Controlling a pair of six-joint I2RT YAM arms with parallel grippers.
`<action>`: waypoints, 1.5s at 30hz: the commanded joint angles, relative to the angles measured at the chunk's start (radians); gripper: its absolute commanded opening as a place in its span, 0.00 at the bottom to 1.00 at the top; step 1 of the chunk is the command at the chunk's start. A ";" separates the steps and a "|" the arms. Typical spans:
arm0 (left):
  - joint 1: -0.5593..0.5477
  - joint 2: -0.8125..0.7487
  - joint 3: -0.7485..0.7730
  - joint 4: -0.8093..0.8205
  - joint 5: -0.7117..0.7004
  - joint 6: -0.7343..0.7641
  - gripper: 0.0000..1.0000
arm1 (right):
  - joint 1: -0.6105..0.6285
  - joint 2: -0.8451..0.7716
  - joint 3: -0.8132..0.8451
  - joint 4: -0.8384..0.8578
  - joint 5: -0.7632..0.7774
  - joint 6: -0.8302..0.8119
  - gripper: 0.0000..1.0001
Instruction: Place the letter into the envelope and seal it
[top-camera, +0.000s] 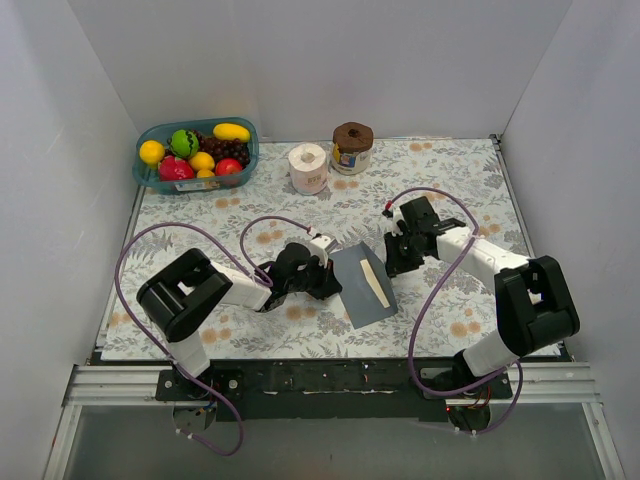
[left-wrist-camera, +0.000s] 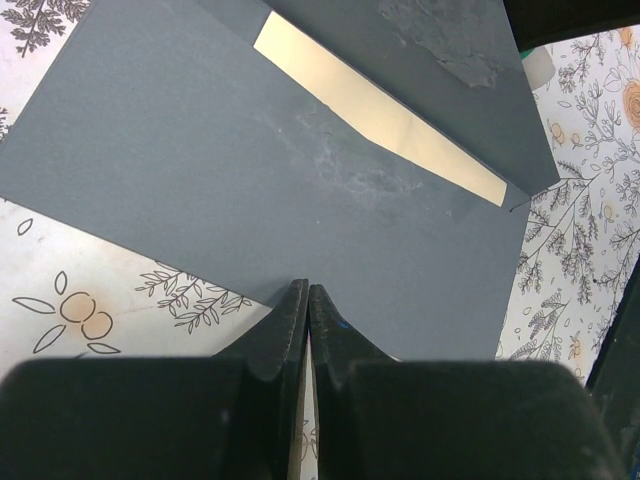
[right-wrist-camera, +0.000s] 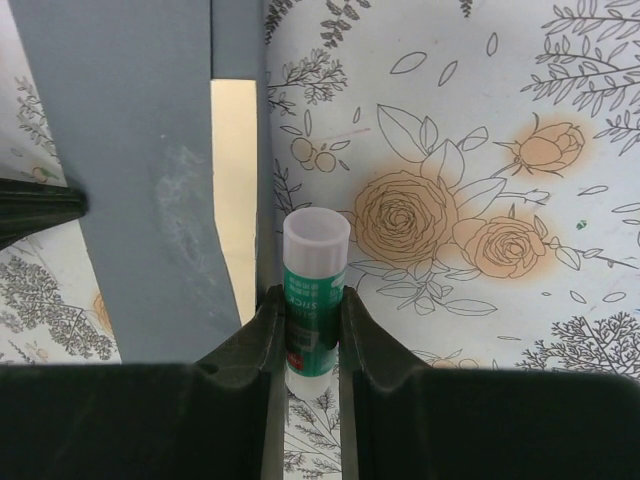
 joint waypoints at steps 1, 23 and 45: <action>-0.007 0.020 0.004 -0.036 0.018 0.002 0.00 | 0.000 -0.040 0.009 0.000 -0.067 -0.024 0.01; -0.007 0.026 0.015 -0.057 0.018 0.004 0.00 | 0.070 0.052 0.010 -0.029 -0.149 -0.046 0.01; -0.007 -0.100 0.013 -0.028 0.004 -0.013 0.00 | 0.115 0.121 -0.005 -0.024 -0.098 -0.038 0.01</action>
